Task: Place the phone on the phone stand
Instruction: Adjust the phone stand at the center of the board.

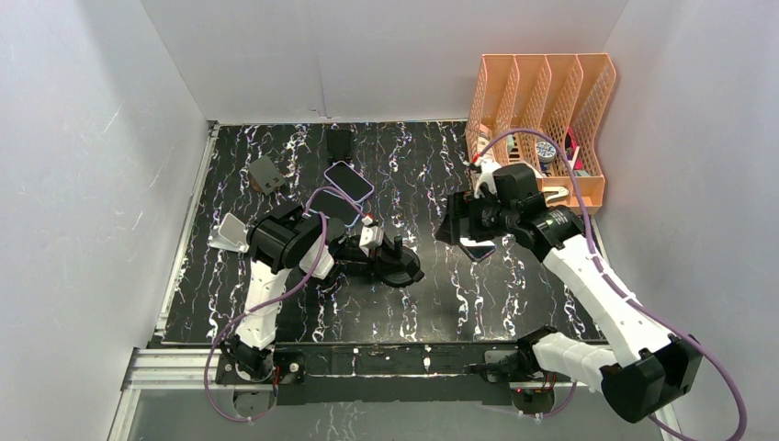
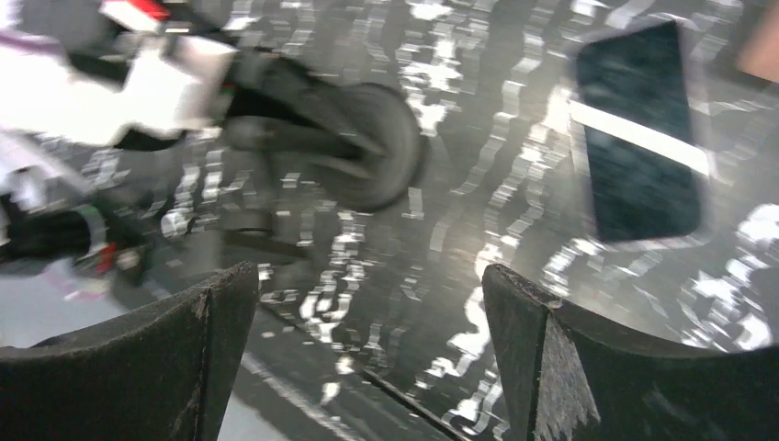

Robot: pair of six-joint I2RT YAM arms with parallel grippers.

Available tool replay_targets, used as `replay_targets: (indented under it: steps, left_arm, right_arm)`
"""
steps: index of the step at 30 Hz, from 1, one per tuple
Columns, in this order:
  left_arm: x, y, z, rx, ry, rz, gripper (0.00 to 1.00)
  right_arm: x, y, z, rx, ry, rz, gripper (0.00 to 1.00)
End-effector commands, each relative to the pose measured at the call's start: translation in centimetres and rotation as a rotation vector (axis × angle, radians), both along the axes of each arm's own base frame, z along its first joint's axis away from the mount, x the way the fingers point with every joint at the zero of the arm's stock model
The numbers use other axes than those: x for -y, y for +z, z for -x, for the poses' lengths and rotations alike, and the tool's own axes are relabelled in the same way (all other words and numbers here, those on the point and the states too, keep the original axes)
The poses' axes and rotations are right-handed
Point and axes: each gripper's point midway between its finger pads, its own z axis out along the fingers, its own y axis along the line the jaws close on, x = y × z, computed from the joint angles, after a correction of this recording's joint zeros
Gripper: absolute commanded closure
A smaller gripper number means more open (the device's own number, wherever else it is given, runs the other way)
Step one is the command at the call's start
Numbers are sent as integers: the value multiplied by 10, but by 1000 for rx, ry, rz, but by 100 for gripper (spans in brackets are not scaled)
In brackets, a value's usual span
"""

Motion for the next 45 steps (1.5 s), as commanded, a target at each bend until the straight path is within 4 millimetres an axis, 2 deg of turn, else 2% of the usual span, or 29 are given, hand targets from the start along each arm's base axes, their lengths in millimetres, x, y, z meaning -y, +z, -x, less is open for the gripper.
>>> replay_targets:
  steps: [1,6,11,13,16,24,32,36,45]
  left_arm:
    - [-18,-74,72,-169,-101,-106,100]
    - [-18,-70,73,-160,-104,-101,100]
    - [-17,-66,73,-151,-106,-96,100]
    - [-16,-65,73,-149,-112,-93,100]
    - [-15,-62,75,-146,-121,-89,100]
    - [-10,-55,80,-126,-151,-76,100]
    - [-7,-50,72,-110,-109,-72,100]
    - [-3,-50,56,-89,-76,-59,100]
    - [-5,-39,17,-123,-96,-18,100]
  right_arm:
    - [64,-38,-15,-4,-175,298,1]
    - [79,-66,-30,-176,-235,294,1]
    - [89,-97,-48,-238,-219,423,1]
    - [91,-119,-53,-280,-193,473,1]
    - [92,-135,-66,-240,-149,504,1]
    - [98,-118,-105,78,-52,531,1]
    - [84,-145,-101,-47,71,421,1]
    - [79,-164,-97,-107,98,397,1]
    - [73,-176,-93,-138,113,366,1]
